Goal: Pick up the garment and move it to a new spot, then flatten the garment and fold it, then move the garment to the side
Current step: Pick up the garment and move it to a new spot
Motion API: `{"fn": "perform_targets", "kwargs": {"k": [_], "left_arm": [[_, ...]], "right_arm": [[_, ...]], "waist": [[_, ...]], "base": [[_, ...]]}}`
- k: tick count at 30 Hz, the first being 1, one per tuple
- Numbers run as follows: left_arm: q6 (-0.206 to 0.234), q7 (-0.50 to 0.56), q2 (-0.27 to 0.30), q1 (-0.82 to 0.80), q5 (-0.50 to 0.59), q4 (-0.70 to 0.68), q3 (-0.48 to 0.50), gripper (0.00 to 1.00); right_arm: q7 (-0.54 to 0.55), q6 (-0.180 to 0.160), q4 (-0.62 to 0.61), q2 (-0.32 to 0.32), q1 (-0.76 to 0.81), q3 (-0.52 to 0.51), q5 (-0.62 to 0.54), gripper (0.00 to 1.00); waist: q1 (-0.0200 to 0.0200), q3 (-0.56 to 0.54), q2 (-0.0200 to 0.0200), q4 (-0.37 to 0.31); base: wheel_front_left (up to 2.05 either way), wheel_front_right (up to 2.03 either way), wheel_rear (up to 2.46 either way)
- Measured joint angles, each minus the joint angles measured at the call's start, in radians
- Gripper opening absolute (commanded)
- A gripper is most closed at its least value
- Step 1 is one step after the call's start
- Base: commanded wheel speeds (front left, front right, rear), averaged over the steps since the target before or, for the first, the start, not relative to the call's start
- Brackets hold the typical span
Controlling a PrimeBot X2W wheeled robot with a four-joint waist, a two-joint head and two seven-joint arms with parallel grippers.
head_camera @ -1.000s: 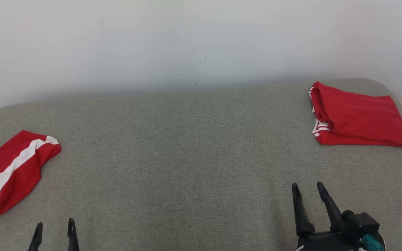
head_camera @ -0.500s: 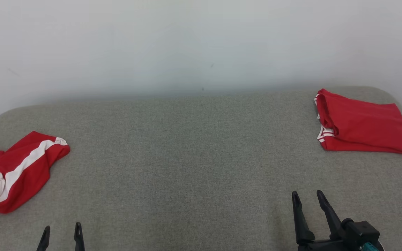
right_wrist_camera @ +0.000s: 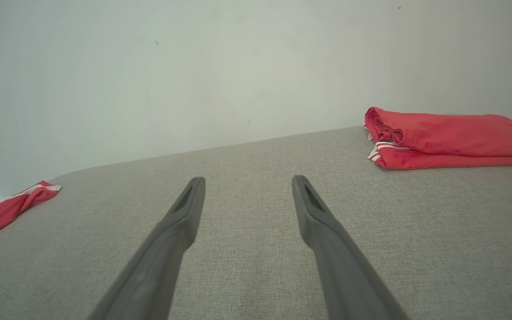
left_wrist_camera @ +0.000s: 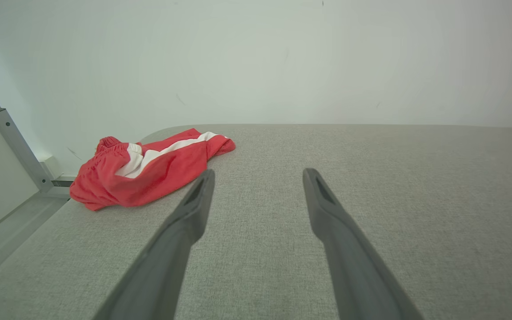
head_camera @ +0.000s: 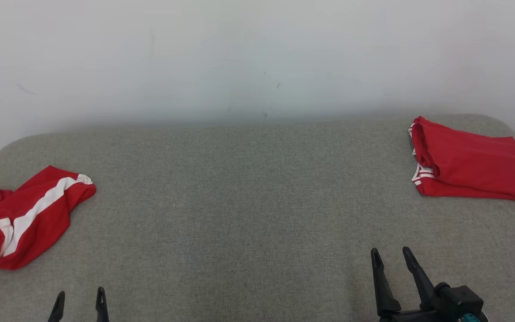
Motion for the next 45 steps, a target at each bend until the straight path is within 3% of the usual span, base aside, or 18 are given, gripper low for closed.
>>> {"fn": "perform_targets", "kwargs": {"k": [12,20,45], "left_arm": [[0.000,0.000,0.000,0.000,0.000,0.000,0.000,1.00],[0.001,0.000,0.005,-0.003,0.001,0.002,0.001,1.00],[0.022,0.000,0.035,-0.004,-0.024,0.009,0.032,1.00]], "right_arm": [[0.000,0.000,0.003,0.000,0.003,-0.013,0.000,1.00],[0.000,0.000,0.007,0.001,0.011,-0.027,0.003,1.00],[0.000,0.000,0.018,0.001,0.018,-0.022,0.011,1.00]], "waist": [[0.0000,-0.001,0.0000,0.010],[0.0000,0.002,0.0000,0.058],[0.0002,0.023,0.0000,0.422]], "base": [[0.00,0.00,0.00],[0.00,0.00,0.00],[0.00,0.00,0.00]]}}
